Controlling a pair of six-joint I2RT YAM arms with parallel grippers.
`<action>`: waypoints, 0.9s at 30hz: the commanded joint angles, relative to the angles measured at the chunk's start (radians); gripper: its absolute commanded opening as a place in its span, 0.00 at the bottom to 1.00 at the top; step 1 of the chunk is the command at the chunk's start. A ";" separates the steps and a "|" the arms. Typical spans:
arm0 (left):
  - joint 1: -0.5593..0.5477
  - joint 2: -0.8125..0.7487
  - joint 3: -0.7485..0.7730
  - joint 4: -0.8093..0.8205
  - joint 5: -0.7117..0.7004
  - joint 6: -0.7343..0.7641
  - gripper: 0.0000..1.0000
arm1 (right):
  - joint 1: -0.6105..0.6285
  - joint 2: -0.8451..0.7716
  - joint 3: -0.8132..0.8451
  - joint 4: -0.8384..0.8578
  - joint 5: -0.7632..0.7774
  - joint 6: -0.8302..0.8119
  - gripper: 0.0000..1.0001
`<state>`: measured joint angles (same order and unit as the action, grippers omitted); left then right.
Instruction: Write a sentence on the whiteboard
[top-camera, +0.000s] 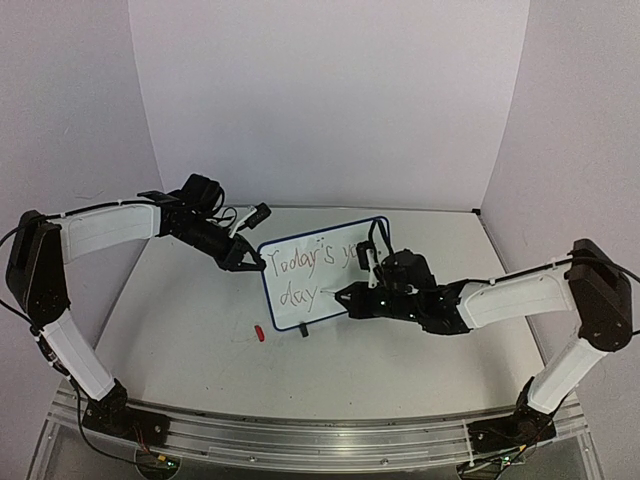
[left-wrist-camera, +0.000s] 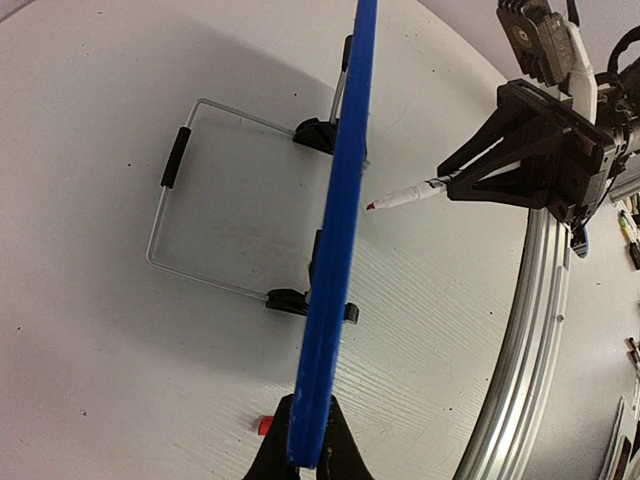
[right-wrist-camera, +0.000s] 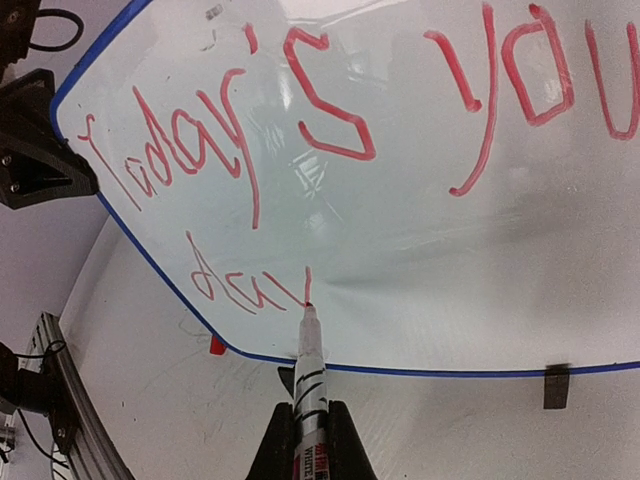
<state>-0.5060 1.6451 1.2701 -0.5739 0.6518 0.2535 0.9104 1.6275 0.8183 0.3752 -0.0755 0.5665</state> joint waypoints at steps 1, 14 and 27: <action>-0.022 0.045 0.007 -0.023 -0.070 0.011 0.00 | -0.001 0.033 0.029 -0.001 0.040 0.004 0.00; -0.022 0.047 0.007 -0.023 -0.070 0.011 0.00 | -0.002 0.059 0.040 -0.002 0.058 0.008 0.00; -0.022 0.049 0.007 -0.023 -0.068 0.012 0.00 | -0.002 0.068 0.047 -0.002 0.065 0.008 0.00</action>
<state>-0.5060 1.6455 1.2701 -0.5739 0.6518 0.2533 0.9104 1.6826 0.8249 0.3695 -0.0345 0.5728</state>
